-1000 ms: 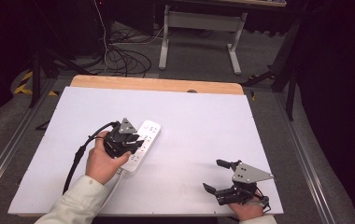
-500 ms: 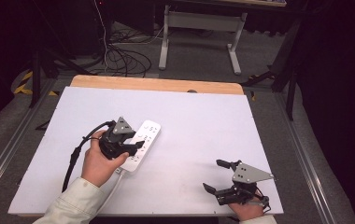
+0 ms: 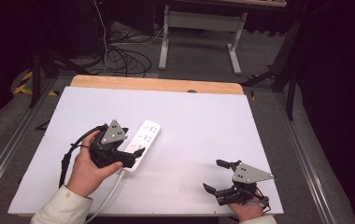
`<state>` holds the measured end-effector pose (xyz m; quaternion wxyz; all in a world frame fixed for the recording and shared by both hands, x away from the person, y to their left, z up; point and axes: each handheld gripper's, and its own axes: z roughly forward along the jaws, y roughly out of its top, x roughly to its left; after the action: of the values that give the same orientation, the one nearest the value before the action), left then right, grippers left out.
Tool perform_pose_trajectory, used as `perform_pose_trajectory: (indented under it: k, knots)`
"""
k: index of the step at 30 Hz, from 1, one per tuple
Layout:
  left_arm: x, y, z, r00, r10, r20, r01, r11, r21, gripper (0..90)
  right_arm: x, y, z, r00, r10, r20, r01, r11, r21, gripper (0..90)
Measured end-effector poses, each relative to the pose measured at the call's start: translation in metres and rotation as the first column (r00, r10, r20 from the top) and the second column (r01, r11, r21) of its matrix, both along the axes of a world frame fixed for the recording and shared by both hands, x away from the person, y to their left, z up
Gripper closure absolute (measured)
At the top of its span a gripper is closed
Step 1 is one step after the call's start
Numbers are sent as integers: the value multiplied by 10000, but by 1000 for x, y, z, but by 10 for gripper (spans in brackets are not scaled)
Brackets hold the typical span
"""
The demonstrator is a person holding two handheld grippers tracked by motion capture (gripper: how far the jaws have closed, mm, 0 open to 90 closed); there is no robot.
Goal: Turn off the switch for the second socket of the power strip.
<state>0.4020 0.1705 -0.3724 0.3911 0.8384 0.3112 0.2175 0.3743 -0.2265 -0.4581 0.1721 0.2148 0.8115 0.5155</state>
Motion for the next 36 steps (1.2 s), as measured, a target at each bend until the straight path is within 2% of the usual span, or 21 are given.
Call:
perform_pose_trajectory:
  k: [3, 12, 18, 21, 26, 29, 36]
  knots:
    - [-8, 3, 2, 9997, 162, 199, -167, 9995, 263, 137, 0, 1, 0, 10000, 24, -7, -24, 10000, 13, 103]
    - [-31, 23, 1, 9977, -25, 681, 39, 9998, -204, 135, 0, 1, 0, 10000, 35, -6, -35, 10000, 14, 103]
    - [-42, 39, -10, 9941, 273, 1047, -222, 9985, -494, 133, 0, 1, 0, 10000, 82, -17, -82, 10000, 46, 102]
    - [-47, 48, -16, 9921, 297, 1216, -243, 9987, -451, 132, -1, 1, 1, 9999, 108, 36, -109, 9998, 150, 96]
    - [-55, 63, -28, 9902, 306, 1366, -157, 9939, -1088, 131, -1, 0, 1, 9999, 147, -15, -147, 9996, 243, 87]
    - [-58, 71, -37, 9912, 311, 1288, -118, 9890, -1477, 132, -1, 0, 1, 9998, 177, -11, -177, 9995, 243, 86]
    - [-64, 85, -52, 9928, 460, 1108, -243, 9815, -1897, 139, -1, 0, 1, 9998, 204, -4, -204, 9995, 223, 84]
